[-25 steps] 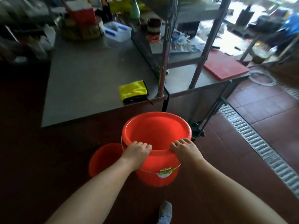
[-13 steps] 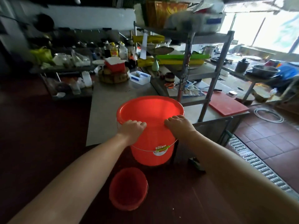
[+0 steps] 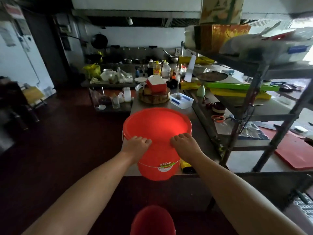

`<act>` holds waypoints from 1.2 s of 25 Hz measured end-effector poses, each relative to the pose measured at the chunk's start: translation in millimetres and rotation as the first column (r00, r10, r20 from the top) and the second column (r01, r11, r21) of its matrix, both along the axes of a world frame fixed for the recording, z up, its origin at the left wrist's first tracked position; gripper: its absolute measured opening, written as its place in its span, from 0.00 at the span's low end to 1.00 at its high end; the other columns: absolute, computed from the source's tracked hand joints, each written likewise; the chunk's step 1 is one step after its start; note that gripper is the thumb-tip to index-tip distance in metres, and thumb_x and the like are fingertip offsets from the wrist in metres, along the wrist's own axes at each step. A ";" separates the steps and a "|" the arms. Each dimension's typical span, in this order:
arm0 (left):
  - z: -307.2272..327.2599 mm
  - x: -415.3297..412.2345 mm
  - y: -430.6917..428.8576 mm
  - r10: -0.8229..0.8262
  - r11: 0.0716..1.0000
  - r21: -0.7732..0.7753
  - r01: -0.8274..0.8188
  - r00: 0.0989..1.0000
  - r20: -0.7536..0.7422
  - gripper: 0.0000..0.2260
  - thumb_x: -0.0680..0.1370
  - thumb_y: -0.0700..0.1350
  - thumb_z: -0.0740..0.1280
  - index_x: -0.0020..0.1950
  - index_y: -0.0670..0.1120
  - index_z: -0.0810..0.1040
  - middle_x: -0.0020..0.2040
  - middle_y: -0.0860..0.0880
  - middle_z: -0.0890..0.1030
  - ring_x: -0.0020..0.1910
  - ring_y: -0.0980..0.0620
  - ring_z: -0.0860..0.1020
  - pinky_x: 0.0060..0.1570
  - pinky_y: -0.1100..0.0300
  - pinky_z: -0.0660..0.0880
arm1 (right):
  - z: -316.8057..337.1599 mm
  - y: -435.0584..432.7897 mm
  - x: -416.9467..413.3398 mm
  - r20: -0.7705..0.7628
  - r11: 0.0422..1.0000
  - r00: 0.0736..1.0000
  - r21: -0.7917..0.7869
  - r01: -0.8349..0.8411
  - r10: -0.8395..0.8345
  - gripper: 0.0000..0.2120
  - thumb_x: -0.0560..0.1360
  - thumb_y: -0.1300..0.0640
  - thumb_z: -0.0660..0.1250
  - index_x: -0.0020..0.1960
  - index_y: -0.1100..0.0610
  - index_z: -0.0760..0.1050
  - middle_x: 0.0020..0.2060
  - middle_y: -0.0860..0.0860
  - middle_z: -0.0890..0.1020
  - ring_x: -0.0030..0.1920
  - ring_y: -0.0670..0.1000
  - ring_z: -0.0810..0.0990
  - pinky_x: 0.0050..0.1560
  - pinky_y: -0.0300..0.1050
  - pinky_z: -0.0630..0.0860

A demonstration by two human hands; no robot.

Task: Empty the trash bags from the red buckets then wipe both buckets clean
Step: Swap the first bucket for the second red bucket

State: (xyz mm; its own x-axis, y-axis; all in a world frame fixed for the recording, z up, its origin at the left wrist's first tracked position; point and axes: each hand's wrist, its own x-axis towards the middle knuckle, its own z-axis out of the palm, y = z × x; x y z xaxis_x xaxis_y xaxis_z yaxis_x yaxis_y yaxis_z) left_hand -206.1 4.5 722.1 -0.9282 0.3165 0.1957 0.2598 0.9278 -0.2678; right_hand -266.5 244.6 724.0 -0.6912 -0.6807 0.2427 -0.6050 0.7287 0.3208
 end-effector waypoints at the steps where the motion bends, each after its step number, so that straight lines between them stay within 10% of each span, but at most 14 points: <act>1: -3.5 -10.6 -8.7 0.022 1.000 -0.003 -0.022 1.000 0.012 0.14 0.80 0.39 0.61 0.66 0.45 0.70 0.59 0.47 0.78 0.59 0.47 0.77 0.62 0.54 0.69 | -5.1 -10.7 -14.0 0.011 1.000 1.000 -0.002 -0.011 0.011 0.11 0.80 0.59 0.57 0.59 0.53 0.75 0.54 0.50 0.81 0.57 0.56 0.80 0.61 0.51 0.69; 16: -110.5 -96.6 -89.7 0.073 0.993 0.075 -0.088 0.980 0.185 0.14 0.80 0.36 0.60 0.65 0.43 0.75 0.57 0.45 0.79 0.59 0.43 0.77 0.70 0.47 0.66 | -109.5 -89.2 -94.6 0.149 0.996 0.989 -0.089 0.020 -0.006 0.08 0.68 0.61 0.73 0.46 0.54 0.80 0.39 0.49 0.82 0.42 0.55 0.82 0.57 0.52 0.79; 23: -106.1 -110.7 -115.1 -0.077 0.989 0.143 0.026 0.928 0.366 0.34 0.78 0.72 0.47 0.77 0.52 0.61 0.72 0.49 0.69 0.74 0.46 0.64 0.78 0.42 0.47 | -103.8 -100.0 -101.4 0.419 0.988 0.896 0.108 0.113 -0.149 0.35 0.74 0.33 0.64 0.77 0.45 0.62 0.69 0.48 0.73 0.73 0.54 0.68 0.79 0.59 0.51; 30: -87.2 -142.8 -85.0 -0.226 0.962 0.205 0.179 0.946 0.234 0.35 0.78 0.72 0.44 0.75 0.52 0.66 0.69 0.49 0.74 0.70 0.47 0.69 0.76 0.44 0.56 | -72.1 -46.4 -101.9 0.394 0.957 0.878 0.014 0.291 -0.273 0.36 0.77 0.34 0.63 0.80 0.42 0.56 0.78 0.49 0.62 0.79 0.52 0.58 0.79 0.56 0.45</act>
State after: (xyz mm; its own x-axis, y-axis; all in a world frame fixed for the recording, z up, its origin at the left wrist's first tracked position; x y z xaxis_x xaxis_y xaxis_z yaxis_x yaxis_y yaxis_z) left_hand -348.9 -80.4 634.9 -0.8743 0.4842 0.0336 0.4844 0.8748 -0.0035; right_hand -368.4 198.2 651.9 -0.8972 -0.4376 -0.0592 -0.4410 0.8950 0.0670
